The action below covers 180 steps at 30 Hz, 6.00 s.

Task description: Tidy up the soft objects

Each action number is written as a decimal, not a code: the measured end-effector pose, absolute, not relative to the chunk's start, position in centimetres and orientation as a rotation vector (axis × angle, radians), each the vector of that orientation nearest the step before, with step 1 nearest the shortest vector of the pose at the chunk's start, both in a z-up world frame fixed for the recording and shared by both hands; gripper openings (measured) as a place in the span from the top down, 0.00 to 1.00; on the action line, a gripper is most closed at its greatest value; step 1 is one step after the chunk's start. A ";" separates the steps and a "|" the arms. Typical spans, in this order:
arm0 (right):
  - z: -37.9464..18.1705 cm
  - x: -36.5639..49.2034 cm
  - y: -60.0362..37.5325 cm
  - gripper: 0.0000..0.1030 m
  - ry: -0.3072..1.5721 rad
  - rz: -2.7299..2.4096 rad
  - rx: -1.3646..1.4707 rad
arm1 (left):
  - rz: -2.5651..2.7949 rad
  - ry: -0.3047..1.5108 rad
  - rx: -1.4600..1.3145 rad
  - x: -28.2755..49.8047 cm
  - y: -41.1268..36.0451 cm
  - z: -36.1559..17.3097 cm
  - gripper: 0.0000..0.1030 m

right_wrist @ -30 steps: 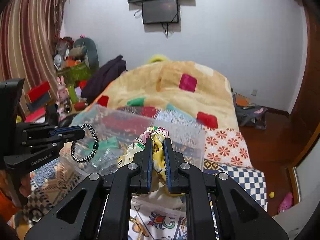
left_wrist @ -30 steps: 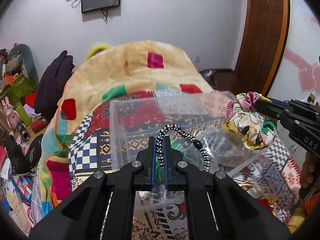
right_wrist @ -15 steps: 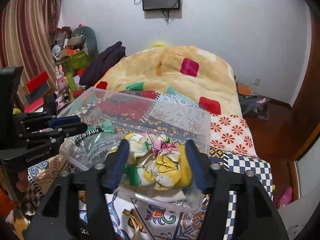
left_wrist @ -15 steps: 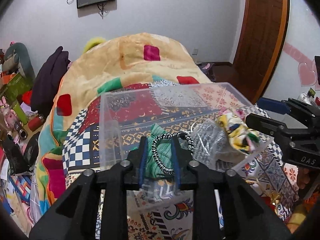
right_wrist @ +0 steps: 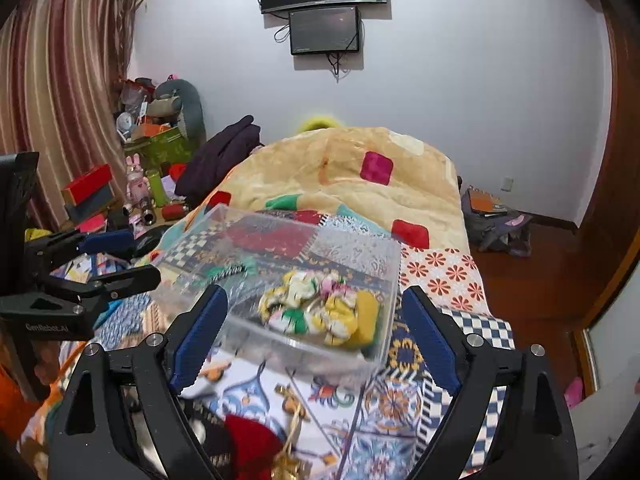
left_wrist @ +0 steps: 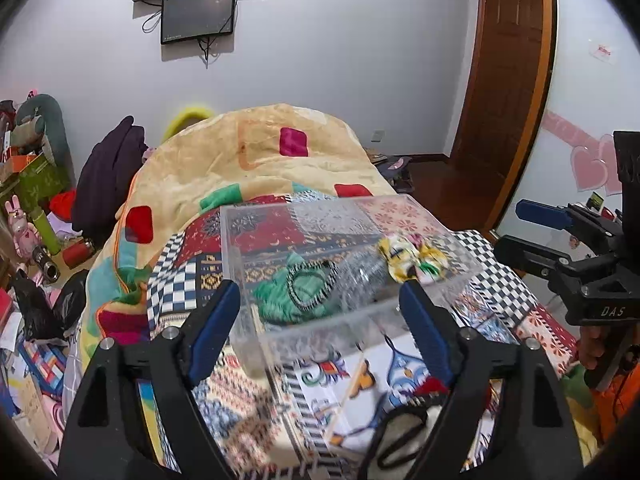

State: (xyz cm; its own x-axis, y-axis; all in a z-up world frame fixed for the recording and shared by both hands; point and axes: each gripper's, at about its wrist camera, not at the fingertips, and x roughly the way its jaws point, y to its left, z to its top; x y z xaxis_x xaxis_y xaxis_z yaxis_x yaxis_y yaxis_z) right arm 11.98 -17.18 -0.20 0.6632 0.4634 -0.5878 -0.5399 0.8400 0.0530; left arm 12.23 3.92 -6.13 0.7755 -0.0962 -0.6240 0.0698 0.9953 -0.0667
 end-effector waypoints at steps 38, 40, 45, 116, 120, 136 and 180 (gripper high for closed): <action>-11.3 8.1 -17.3 0.72 0.989 0.638 -0.162 | -0.219 0.904 -0.006 6.1 -0.4 -16.6 0.63; -11.2 8.0 -17.3 0.79 0.986 0.639 -0.161 | -0.219 0.903 -0.001 5.9 -0.4 -16.6 0.73; -10.8 7.9 -17.4 0.84 0.949 0.620 -0.173 | -0.202 0.903 -0.013 5.8 0.3 -16.7 0.91; -2.0 15.7 -14.4 0.46 0.683 0.565 -0.162 | -0.062 0.625 -0.035 15.2 4.5 -6.5 0.53; 0.0 13.9 -15.0 0.46 0.629 0.575 -0.138 | -0.071 0.551 -0.056 12.8 4.1 -3.9 0.50; 5.2 6.3 -16.9 0.19 0.406 0.603 -0.066 | -0.064 0.374 -0.095 5.6 2.0 -0.3 0.32; 3.9 5.4 -17.9 0.14 0.393 0.619 -0.019 | -0.037 0.347 -0.062 4.7 1.1 -1.4 0.08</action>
State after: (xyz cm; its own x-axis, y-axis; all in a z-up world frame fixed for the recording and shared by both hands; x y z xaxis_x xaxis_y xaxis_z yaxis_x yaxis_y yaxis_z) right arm 5.37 -17.86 3.91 0.7428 0.5617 -0.3643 -0.5688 0.8165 0.0991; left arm 4.68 1.14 -1.42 0.9399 -0.0469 -0.3382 0.0256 0.9974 -0.0673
